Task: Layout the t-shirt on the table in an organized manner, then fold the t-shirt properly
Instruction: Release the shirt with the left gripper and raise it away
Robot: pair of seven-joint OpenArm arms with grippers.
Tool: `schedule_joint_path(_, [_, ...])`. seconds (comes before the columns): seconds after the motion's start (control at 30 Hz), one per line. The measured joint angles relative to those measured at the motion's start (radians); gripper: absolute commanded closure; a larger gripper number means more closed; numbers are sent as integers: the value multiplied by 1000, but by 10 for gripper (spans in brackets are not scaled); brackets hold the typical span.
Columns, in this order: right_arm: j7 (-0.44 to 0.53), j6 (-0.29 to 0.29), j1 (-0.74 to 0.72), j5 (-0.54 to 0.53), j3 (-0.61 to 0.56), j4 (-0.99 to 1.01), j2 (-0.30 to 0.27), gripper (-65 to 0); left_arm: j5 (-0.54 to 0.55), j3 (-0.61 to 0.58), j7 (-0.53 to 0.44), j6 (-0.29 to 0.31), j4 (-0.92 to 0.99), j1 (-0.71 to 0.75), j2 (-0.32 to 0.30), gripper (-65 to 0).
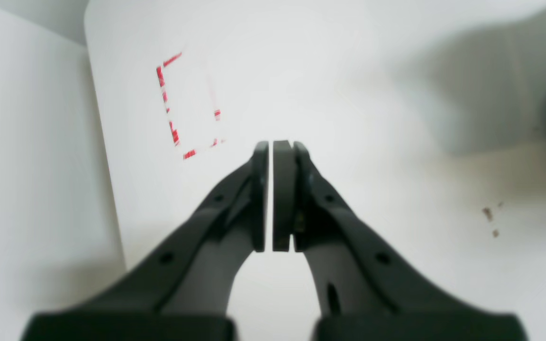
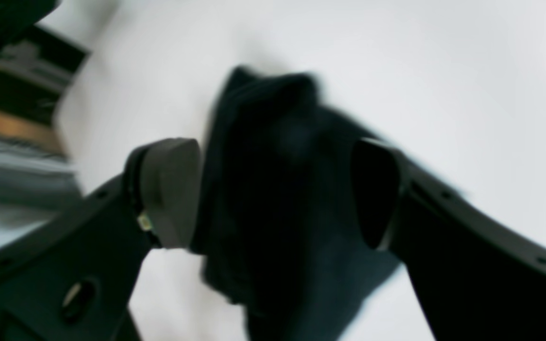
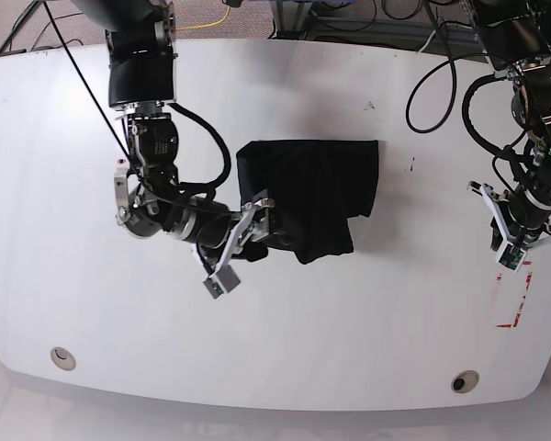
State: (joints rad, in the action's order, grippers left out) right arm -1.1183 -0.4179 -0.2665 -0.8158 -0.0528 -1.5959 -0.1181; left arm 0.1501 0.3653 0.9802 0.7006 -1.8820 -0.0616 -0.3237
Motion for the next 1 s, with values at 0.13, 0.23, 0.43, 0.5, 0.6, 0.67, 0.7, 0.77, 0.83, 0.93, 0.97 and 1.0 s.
schedule_joint_path(0.13, [-1, -1, -10, -3, 7, -19, -29, -474, 0, 5, 0, 0, 0, 0, -11, 0])
schedule_joint_path(0.23, [0, -1, -16, -2, 7, -22, -44, -474, 0, 5, -1, 0, 0, 0, -12, 0])
schedule_joint_path(0.43, [5, -1, -20, 27, 5, -18, -60, -442, 0, 5, 0, 0, 0, 0, -12, 0])
schedule_joint_path(0.5, [7, 0, -21, 96, 6, -18, -60, -387, 1, 5, 0, 0, 1, 0, -11, 0])
schedule_joint_path(0.6, [22, -8, -20, 172, 5, -18, -59, -224, 0, 4, 0, 0, 2, 0, -9, 0])
schedule_joint_path(0.67, [51, -39, -21, 225, -16, -18, -60, -128, 0, 3, 0, 0, 2, 1, -9, 0])
schedule_joint_path(0.7, [58, -42, -22, 242, -25, -18, -61, -59, 0, 3, 0, 0, 2, 1, -9, 0])
schedule_joint_path(0.77, [65, -58, -30, 298, -56, -16, -61, 0, 0, 2, -1, 0, 2, 3, -8, 0])
schedule_joint_path(0.83, [70, -58, -35, 342, -75, -15, -56, -13, 2, 2, -2, 0, 2, 8, -6, 0])
schedule_joint_path(0.93, [72, -58, -35, 389, -82, -15, -45, -33, 2, 0, 0, 0, 2, 20, -4, 0])
schedule_joint_path(0.97, [72, -58, -35, 406, -82, -15, -38, -30, 0, 0, 0, 0, 3, 21, -4, 0])
schedule_joint_path(1.0, [71, -58, -35, 424, -82, -15, -32, -30, 0, 0, 0, 0, 3, 23, -4, 0])
